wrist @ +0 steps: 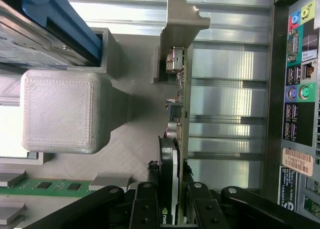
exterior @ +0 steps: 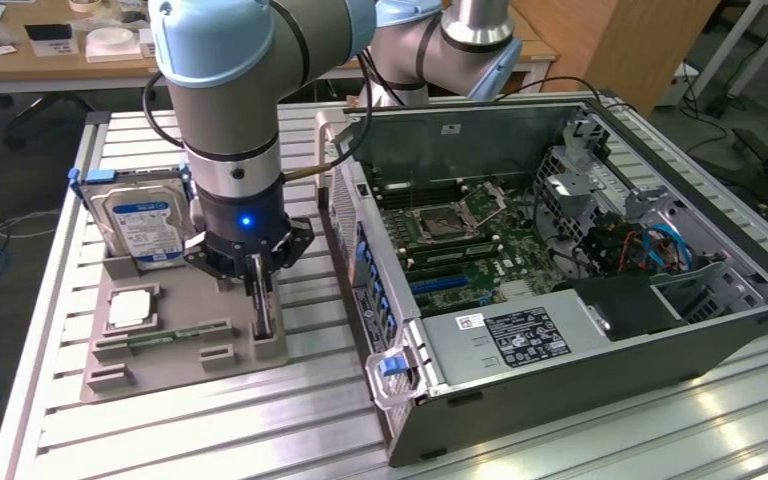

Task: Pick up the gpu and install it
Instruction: 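Pick up the gpu and move the gpu toward the slot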

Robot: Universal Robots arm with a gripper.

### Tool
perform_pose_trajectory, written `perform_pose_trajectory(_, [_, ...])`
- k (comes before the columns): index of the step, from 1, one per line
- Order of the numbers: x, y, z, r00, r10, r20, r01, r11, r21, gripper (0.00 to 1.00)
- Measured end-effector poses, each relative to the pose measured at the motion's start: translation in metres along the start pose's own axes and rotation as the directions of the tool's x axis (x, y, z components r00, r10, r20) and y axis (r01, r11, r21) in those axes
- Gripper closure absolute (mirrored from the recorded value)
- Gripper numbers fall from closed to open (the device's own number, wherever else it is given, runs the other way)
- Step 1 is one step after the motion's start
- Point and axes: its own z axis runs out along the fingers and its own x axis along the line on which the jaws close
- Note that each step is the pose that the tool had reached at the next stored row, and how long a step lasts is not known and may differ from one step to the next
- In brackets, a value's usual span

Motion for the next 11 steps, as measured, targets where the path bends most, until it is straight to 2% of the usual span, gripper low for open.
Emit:
perform_pose_trajectory(6, [-0.0001,0.0001,-0.0011,1.0000,0.000,0.0005,0.000,1.0000,-0.0004,0.73])
perform_pose_trajectory(11, [-0.0001,0.0005,-0.0095,1.0000,0.000,0.0001,0.000,1.0000,-0.0008,0.73])
